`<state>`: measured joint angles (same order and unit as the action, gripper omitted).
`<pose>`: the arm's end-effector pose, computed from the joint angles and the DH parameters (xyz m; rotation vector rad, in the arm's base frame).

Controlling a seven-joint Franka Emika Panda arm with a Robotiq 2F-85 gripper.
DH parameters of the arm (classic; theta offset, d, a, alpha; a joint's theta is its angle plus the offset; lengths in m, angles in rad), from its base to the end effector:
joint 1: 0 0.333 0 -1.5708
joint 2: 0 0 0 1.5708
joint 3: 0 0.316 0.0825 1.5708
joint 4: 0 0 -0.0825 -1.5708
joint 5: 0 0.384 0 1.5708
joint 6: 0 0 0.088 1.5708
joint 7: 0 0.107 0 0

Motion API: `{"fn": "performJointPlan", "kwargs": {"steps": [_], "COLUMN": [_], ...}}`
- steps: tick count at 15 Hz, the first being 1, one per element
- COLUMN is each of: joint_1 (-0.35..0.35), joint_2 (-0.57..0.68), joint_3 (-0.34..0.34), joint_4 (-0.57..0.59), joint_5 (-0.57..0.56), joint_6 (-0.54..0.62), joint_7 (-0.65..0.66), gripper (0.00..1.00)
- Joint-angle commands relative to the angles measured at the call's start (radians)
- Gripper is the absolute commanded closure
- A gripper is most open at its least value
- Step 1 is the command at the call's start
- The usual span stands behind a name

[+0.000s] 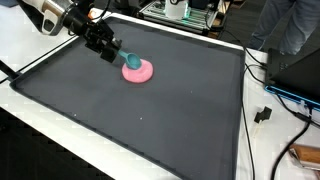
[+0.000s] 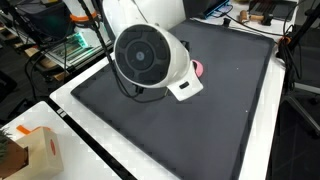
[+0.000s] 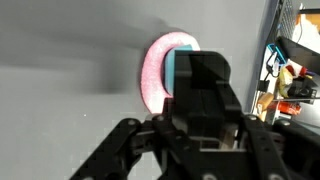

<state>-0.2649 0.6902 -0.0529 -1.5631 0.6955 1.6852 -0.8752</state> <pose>0.6331 -0.1390 0.2242 -2.3078 -0.3145 0.1277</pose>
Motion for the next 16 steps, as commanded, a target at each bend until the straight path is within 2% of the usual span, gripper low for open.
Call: {"fn": "performJointPlan", "kwargs": {"steps": [1, 10, 16], "joint_1": [0.028, 0.067, 0.111], "joint_2": [-0.046, -0.168, -0.273], "joint_3": [0.007, 0.049, 0.060], "joint_4": [-0.021, -0.047, -0.093], "joint_5": [-0.083, -0.227, -0.306], "joint_6": [0.039, 0.084, 0.160], "joint_7": [0.046, 0.107, 0.164], "gripper": [0.75, 0.75, 0.75]}}
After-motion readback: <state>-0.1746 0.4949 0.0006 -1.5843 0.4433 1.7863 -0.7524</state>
